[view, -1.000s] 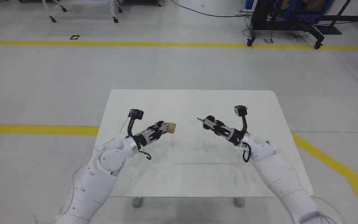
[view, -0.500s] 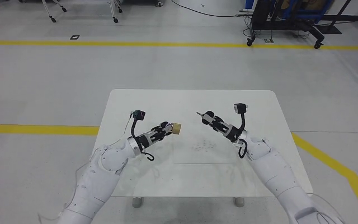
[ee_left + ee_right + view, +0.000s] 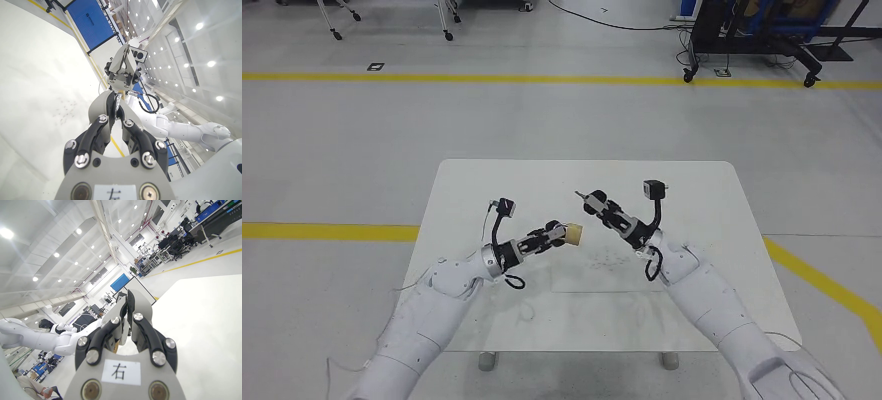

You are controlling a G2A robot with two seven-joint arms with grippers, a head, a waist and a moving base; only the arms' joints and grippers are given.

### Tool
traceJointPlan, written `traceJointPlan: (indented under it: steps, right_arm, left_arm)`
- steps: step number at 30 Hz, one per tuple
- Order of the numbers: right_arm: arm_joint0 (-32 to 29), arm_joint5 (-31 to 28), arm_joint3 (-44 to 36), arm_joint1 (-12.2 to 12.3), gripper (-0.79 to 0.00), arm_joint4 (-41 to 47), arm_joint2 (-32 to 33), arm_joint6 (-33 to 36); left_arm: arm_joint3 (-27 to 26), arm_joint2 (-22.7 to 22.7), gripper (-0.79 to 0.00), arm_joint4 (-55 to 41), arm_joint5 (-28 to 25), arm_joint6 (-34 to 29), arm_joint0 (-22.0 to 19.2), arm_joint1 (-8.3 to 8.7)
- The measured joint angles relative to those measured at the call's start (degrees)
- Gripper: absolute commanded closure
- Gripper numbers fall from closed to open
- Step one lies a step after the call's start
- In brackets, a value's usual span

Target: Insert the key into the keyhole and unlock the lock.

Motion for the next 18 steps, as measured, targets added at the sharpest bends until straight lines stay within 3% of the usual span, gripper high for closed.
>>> traceJointPlan:
  steps: [14, 18]
  right_arm:
    - [0.1, 0.0, -1.9, 0.7, 0.0, 8.6, -0.7, 16.6]
    - [-0.4, 0.0, -2.5, 1.1, 0.0, 10.5, 0.8, 17.9]
  left_arm:
    - [-0.2, -0.2, 0.0, 0.7, 4.8, 2.7, -0.7, -0.28]
    - [0.2, -0.3, 0.0, 0.4, 4.7, 2.5, -0.8, -0.34]
